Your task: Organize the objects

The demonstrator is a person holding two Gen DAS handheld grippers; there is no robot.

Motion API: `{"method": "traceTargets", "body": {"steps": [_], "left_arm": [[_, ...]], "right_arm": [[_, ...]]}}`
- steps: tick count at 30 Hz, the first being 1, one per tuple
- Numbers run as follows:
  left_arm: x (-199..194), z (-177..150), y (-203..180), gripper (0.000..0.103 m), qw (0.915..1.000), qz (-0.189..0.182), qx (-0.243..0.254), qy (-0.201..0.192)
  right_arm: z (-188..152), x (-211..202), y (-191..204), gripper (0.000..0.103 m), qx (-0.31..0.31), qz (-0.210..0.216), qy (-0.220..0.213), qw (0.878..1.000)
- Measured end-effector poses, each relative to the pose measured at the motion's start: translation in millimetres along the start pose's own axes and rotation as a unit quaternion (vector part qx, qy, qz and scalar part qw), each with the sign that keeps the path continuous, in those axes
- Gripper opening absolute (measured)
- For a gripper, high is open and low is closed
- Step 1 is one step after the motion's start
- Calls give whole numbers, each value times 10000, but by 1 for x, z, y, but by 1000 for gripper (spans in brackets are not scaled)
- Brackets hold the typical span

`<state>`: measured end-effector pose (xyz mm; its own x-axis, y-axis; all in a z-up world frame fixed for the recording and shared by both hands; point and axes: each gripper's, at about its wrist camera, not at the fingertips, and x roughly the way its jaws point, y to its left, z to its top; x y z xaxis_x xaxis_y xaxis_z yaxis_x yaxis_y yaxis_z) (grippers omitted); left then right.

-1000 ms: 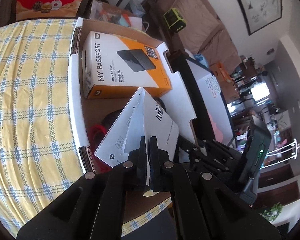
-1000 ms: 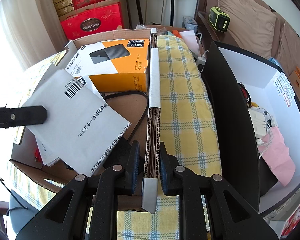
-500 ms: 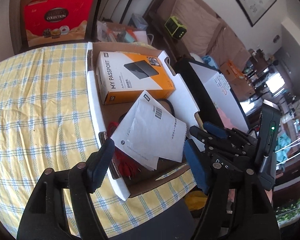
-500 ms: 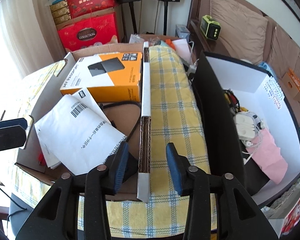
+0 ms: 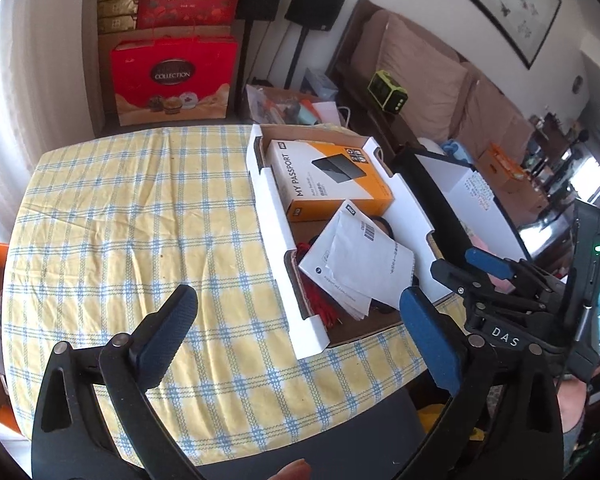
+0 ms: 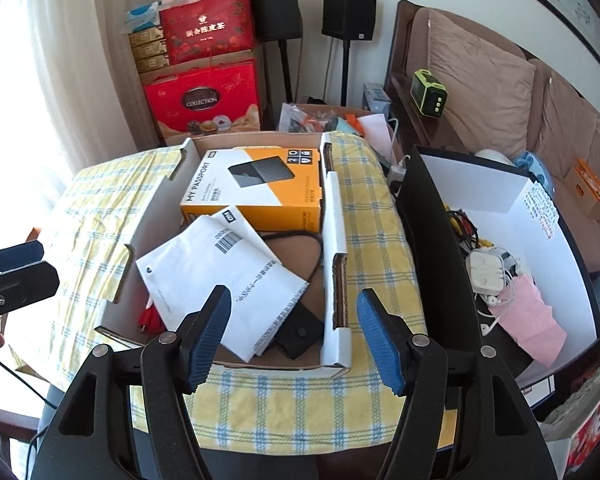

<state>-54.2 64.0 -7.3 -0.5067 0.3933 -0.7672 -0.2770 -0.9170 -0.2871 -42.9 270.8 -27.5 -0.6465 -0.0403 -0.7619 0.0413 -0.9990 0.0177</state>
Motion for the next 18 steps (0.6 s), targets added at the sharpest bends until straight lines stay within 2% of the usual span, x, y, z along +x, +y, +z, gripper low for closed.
{"method": "traceTargets", "body": {"steps": [4,5,8,9,18], "left_arm": [[-10,-7,10,103,9998,148,-87,-98],[-12,-9,12,103,9997,200,-111,-119],[-21,-15,17,103,9986,460,-134,-213],[-24,-17,18,103,9981,543,-143,-256],[-46,-39,30,103,9930,1074,-286,-403]], "right_arm": [[-3,-6,12,79,-24,89,-51,9999],[-4,-8,15,85,-8,116,-68,9999],[-6,-13,21,95,36,189,-110,9998],[-7,-16,24,101,57,194,-139,9997],[-16,-42,49,102,-51,123,-403,9991]]}}
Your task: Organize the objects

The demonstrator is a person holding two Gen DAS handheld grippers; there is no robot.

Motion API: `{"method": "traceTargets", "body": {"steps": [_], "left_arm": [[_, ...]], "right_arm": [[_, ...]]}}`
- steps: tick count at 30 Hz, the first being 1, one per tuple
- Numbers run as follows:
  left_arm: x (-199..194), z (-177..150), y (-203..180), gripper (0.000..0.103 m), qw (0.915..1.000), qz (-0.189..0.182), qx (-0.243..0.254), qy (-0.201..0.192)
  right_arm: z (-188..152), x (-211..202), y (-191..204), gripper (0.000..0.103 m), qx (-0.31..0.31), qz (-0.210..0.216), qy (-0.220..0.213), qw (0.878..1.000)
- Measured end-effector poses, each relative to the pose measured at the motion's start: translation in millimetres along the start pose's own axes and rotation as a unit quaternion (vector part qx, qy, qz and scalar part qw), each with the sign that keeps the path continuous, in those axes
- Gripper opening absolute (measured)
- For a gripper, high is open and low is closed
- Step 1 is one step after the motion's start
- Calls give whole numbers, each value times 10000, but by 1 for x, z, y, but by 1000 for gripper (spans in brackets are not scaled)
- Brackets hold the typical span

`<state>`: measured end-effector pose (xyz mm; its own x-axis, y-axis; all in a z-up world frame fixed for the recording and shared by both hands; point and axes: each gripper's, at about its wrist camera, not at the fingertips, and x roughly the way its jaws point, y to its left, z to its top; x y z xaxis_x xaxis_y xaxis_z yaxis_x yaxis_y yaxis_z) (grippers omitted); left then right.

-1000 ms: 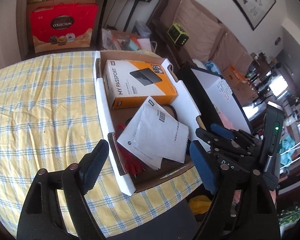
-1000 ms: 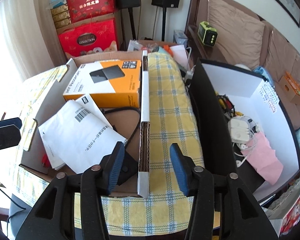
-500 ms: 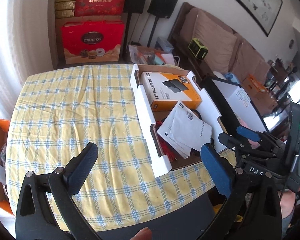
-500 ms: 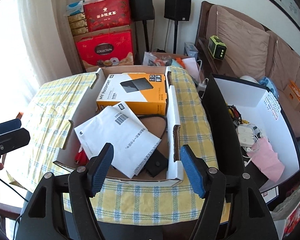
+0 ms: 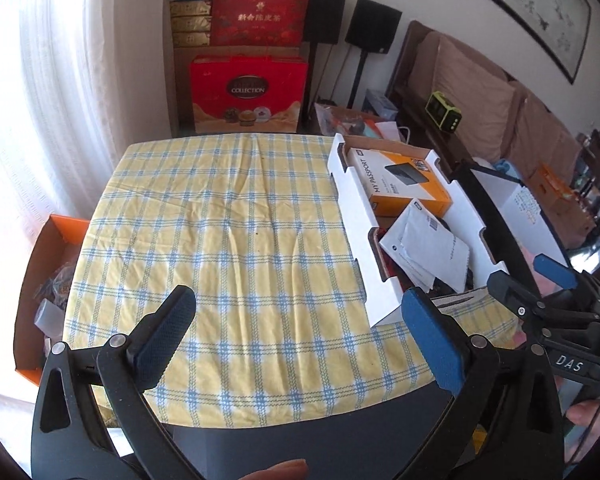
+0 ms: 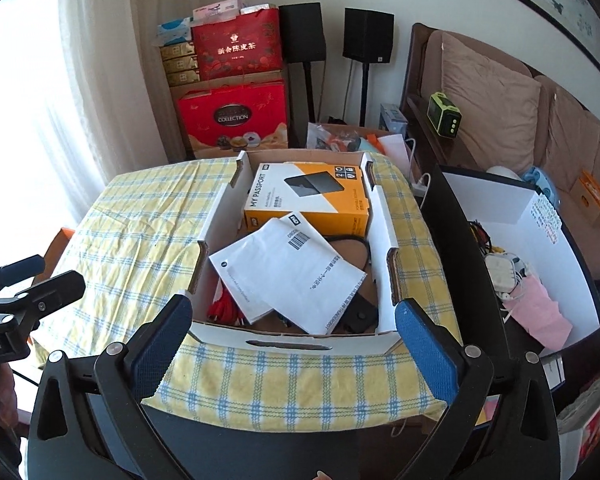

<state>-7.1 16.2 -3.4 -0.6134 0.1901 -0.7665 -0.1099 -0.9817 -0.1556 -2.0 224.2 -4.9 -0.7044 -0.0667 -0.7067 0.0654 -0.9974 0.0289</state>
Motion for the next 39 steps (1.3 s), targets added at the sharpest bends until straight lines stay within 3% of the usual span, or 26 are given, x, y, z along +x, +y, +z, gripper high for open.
{"method": "traceTargets", "body": {"steps": [5,19,39], "left_arm": [[-10,-10,3,103,9994,339,73,27],[-21,-32,16,103,9985,534,-111,15],[-25,-37,16,103,9965,825,-59,-152]], "right_arm": [[-9,-11,6,102,110,27,-103,9999],[-27,-21,16,102,191,-78,-142,9997],[-35,-22,16,102,219,-234,-187,9993]]}}
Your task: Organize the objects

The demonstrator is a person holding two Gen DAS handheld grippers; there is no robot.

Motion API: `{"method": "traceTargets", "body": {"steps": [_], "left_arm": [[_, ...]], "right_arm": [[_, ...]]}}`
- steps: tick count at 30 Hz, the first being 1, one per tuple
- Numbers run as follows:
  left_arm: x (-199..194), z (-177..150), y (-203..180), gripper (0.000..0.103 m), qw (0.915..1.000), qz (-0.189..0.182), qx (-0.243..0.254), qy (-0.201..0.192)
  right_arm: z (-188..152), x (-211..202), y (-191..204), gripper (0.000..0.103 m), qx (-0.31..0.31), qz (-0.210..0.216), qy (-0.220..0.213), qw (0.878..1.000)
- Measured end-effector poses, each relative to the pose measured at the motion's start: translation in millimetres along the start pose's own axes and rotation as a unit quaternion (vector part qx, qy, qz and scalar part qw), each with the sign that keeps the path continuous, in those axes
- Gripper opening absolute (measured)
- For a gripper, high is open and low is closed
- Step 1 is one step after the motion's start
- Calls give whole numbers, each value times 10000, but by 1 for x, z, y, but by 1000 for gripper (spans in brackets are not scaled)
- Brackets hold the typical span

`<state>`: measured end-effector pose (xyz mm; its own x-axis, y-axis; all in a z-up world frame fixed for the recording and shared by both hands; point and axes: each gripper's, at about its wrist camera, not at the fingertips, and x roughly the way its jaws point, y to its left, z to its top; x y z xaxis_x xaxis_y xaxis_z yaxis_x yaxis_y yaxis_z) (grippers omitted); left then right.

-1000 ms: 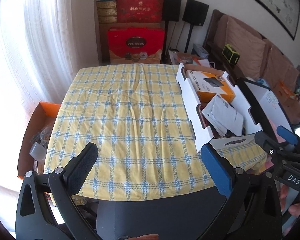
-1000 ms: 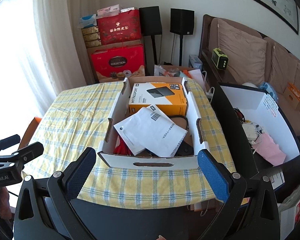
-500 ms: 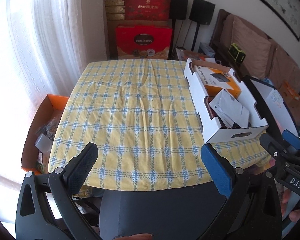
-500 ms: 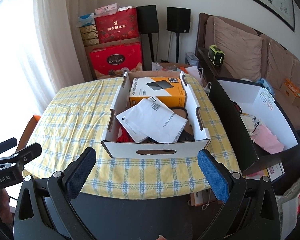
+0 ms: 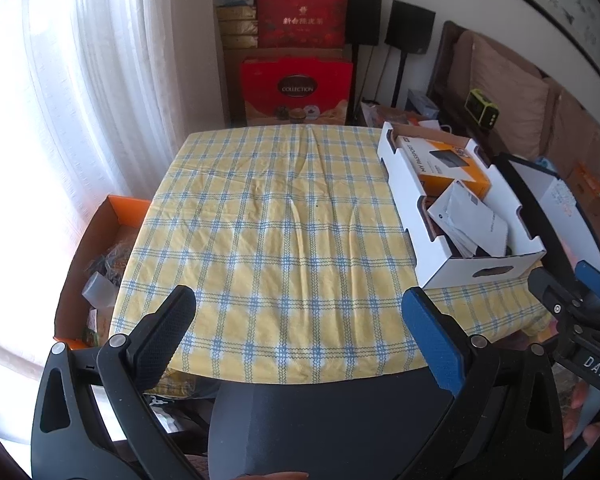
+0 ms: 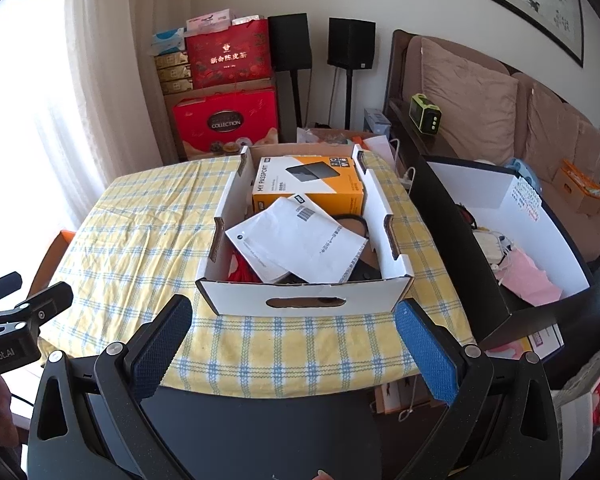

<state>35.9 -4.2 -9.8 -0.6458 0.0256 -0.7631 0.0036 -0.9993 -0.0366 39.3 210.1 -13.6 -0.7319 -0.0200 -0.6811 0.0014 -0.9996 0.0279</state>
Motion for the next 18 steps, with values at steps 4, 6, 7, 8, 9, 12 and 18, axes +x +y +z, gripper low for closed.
{"method": "traceTargets", "body": {"steps": [4,6,7,8,9,12,18], "left_arm": [[0,-1,-2,103,10000,31,22,-22],[0,-1,-2,103,10000,50,16,-36],[0,-1,-2,103,10000,64,16,-52],[0,-1,-2,103,9999,86,19,-68],[0,-1,-2,103,9999,103,21,-81],[0,-1,-2,103,9999,107,19,-77],[1,-1,-2,103,9999,105,16,-72]], "right_arm": [[0,0,1,102,-9,9,-3,10000],[0,0,2,102,-14,9,-2,10000],[0,0,2,102,-12,9,-7,10000],[0,0,2,102,-10,10,-4,10000],[0,0,2,102,-11,13,-4,10000],[0,0,1,102,1,8,-8,10000],[0,-1,2,102,9,7,-30,10000]]}}
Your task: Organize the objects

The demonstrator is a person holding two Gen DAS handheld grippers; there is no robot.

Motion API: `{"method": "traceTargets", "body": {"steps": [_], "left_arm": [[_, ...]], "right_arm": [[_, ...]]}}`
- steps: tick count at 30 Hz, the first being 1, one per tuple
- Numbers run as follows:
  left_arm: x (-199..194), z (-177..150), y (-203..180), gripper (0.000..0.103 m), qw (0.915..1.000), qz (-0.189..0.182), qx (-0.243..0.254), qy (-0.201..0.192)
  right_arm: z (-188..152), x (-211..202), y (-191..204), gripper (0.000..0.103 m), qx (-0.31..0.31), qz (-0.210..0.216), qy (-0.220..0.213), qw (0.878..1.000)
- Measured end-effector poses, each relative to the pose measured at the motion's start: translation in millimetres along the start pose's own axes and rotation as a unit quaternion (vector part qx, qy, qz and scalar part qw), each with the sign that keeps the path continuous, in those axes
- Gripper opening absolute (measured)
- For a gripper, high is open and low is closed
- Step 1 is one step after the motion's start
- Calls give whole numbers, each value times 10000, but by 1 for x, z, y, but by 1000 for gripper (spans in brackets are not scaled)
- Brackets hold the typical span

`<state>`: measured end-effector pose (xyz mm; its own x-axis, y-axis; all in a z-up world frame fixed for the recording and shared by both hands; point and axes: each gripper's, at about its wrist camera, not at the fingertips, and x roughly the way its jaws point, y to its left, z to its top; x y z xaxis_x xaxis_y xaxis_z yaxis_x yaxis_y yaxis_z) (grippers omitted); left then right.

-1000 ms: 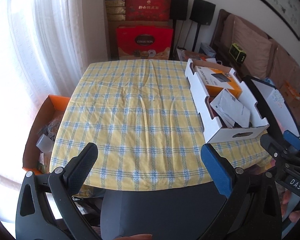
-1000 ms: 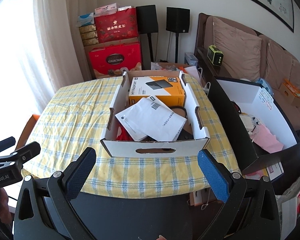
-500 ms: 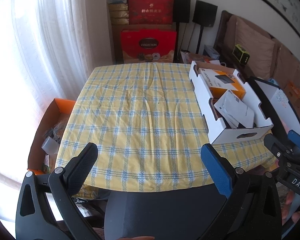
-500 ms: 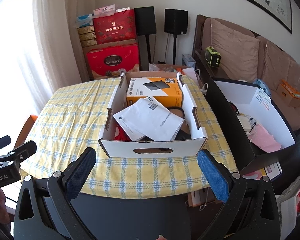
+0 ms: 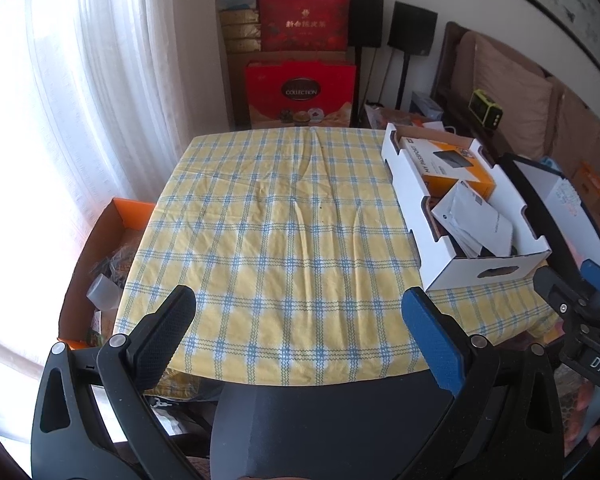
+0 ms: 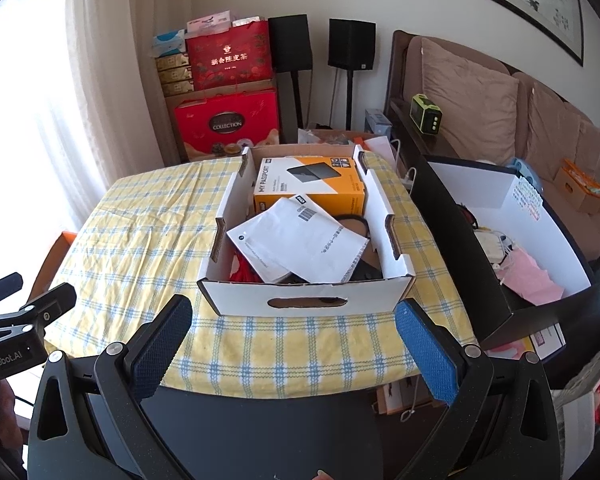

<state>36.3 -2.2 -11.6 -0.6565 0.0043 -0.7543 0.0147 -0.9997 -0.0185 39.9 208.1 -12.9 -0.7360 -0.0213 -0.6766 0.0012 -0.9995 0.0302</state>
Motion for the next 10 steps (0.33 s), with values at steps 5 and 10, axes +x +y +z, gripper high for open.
{"method": "traceTargets", "body": {"steps": [5,10], "left_arm": [[1,0,0,103,10000,-4,0,-1],[1,0,0,103,10000,4,19,-11]], "right_arm": [[1,-1,0,102,-1,10,-8,10000],[1,-1,0,102,10,17,11,10000]]}}
